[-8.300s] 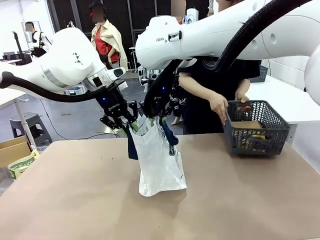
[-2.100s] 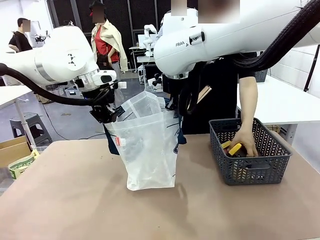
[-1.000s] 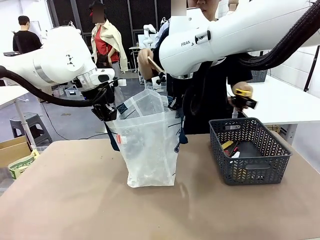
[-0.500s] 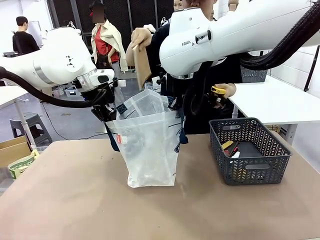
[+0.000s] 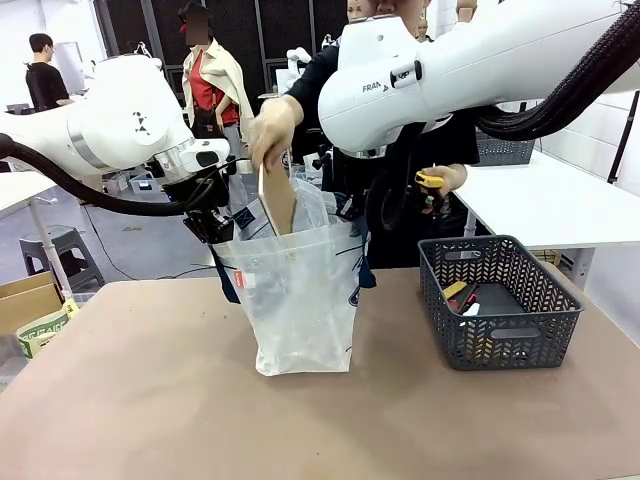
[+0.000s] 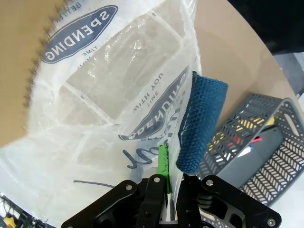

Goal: Transfer purchased items from the store into the shopping bag.
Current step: Move the Reusable shopping bag to the right side of the table.

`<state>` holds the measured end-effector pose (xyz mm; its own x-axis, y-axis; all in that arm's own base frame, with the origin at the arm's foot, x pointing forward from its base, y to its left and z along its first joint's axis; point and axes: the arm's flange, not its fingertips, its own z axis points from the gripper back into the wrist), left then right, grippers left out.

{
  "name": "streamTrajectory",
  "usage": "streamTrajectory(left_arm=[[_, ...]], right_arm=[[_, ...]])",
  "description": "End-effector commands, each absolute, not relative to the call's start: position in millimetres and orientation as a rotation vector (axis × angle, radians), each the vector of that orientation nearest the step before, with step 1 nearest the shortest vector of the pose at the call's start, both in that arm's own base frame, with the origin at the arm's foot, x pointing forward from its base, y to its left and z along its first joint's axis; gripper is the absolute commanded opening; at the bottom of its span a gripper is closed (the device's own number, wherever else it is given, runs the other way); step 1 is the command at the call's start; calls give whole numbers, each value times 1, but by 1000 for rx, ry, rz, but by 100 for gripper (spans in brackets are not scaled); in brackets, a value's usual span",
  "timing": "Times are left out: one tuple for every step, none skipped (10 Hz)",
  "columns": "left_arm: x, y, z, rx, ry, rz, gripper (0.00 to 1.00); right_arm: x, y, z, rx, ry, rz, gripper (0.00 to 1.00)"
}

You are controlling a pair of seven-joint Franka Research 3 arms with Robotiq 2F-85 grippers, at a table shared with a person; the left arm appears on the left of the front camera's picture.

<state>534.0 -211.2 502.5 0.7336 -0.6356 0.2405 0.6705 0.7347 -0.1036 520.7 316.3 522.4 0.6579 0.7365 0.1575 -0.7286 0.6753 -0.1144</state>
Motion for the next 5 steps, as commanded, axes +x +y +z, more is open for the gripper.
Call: streamTrajectory(left_arm=[[534, -210, 503, -189, -196, -717, 0], [534, -210, 503, -189, -196, -717, 0], [534, -210, 503, -189, -196, -717, 0], [534, -210, 503, -189, -196, -717, 0], [534, -210, 503, -189, -196, -717, 0]], right_arm=[[521, 315, 522, -43, -197, 828, 0], [521, 315, 522, -43, -197, 828, 0], [521, 315, 522, -43, -197, 828, 0], [521, 315, 522, -43, -197, 828, 0], [521, 315, 522, -43, -197, 828, 0]])
